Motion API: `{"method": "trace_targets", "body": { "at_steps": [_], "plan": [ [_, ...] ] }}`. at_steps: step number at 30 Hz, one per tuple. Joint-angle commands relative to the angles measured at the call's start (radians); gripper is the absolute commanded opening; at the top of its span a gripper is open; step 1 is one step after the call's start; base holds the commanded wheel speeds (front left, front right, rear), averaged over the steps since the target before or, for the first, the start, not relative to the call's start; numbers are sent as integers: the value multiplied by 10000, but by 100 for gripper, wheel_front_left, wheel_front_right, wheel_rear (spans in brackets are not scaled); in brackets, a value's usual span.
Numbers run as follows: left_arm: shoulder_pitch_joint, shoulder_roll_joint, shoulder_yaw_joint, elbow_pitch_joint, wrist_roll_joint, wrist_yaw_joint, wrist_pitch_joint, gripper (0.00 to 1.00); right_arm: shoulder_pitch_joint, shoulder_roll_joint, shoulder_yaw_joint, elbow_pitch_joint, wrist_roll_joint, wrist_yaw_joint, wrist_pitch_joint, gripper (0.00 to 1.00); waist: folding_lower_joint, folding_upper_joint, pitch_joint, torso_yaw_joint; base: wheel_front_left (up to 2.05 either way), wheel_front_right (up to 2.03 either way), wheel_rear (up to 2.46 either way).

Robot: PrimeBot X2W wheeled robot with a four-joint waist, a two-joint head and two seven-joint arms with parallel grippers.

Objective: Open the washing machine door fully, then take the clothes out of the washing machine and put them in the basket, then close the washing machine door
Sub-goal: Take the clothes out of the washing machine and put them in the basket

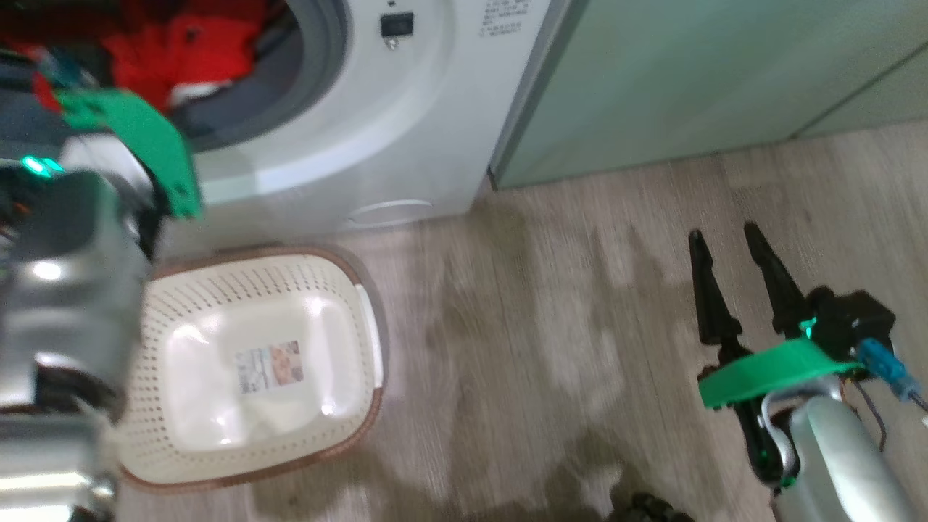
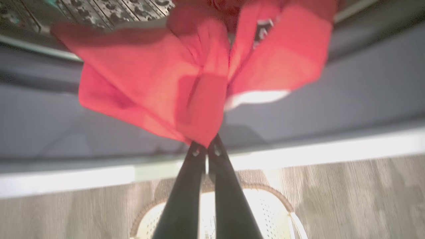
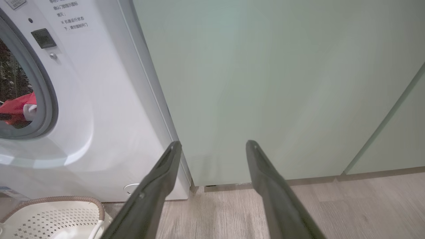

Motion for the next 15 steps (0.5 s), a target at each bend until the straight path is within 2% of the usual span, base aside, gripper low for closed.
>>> {"method": "trace_targets", "body": {
  "at_steps": [1, 6, 15],
  "plan": [
    [306, 126, 30, -157, -51, -114, -259, 0, 329, -229, 127, -194, 36, 65, -94, 100, -1, 0, -712, 418, 0, 0, 0],
    [1526, -545, -309, -91, -145, -459, -887, 0, 715, -391, 106, -115, 47, 65, -94, 100, -1, 0, -1551, 956, 0, 0, 0],
    [3430, -1165, -1101, -30, -274, -567, -1641, 0, 1401, -595, 0, -44, 47, 65, -94, 100, -1, 0, -2679, 2131, 0, 0, 0]
  ]
}}
